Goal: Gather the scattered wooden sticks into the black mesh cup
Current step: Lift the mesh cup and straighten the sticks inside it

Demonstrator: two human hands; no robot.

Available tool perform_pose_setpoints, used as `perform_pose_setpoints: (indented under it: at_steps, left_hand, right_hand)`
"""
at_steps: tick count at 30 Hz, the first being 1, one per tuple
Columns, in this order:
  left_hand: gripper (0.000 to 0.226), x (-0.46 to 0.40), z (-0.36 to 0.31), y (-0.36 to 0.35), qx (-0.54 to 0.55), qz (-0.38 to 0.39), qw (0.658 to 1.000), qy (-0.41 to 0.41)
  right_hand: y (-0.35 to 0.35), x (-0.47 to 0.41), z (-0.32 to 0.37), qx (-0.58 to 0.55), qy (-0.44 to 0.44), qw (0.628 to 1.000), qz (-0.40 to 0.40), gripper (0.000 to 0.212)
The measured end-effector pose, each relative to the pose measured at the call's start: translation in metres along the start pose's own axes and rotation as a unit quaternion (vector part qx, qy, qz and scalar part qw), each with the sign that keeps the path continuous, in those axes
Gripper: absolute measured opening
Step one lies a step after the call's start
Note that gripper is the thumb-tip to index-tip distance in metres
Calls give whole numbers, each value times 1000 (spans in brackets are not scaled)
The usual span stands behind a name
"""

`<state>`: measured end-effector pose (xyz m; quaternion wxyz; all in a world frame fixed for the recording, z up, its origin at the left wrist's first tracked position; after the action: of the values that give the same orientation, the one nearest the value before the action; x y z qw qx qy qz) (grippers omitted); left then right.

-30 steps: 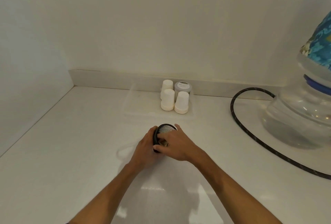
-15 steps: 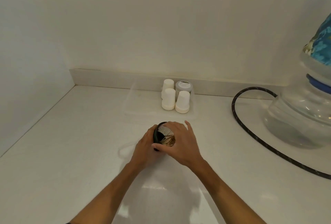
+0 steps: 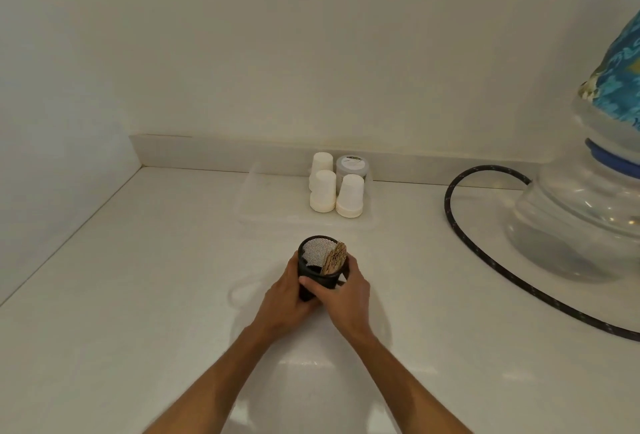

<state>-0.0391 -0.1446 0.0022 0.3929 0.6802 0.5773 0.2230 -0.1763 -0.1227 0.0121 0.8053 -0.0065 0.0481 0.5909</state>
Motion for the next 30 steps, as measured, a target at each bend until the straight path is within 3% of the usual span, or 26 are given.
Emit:
perform_pose_setpoints:
  at_steps: [4, 7, 11, 15, 18, 22, 26, 28, 30]
  left_hand:
    - [105, -4, 24, 8, -77, 23, 997, 6]
    - [92, -4, 53, 21, -160, 1, 987, 32]
    - [76, 10, 77, 21, -199, 3, 979, 45]
    - [73, 12, 77, 21, -185, -24, 981, 47]
    - [88, 5, 59, 26, -126, -37, 990, 42]
    - [112, -10, 21, 42, -47, -57, 997, -18]
    - [93, -16, -3, 55, 12, -72, 995, -71]
    - [83, -14, -7, 59, 18, -85, 993, -84]
    - [81, -13, -8, 61, 14, -93, 991, -92]
  right_hand:
    - [9, -22, 26, -58, 55, 997, -14, 83]
    - [16, -45, 48, -88, 83, 992, -42, 85]
    - [15, -53, 45, -36, 45, 998, -2, 83]
    - [22, -56, 46, -48, 67, 996, -37, 87]
    - [14, -49, 39, -14, 41, 999, 11, 86]
    - [3, -30, 35, -3, 69, 995, 67, 89]
    - [-10, -15, 42, 10, 75, 985, 152, 92]
    - [-8, -9, 56, 69, 133, 975, 166, 105]
    - [-3, -4, 78, 148, 282, 934, 163, 96]
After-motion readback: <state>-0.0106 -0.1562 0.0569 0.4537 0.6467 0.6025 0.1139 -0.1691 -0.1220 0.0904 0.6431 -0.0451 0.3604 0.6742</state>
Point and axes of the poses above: each hand's wrist, its own x-axis away from the middle knuckle, its own y-axis out of the back of the hand, z = x × y, the point moved 5 cm from there along -x, towards the middle knuckle, and after that the axes turned 15 degrees about -x, right-handed, at the moved point
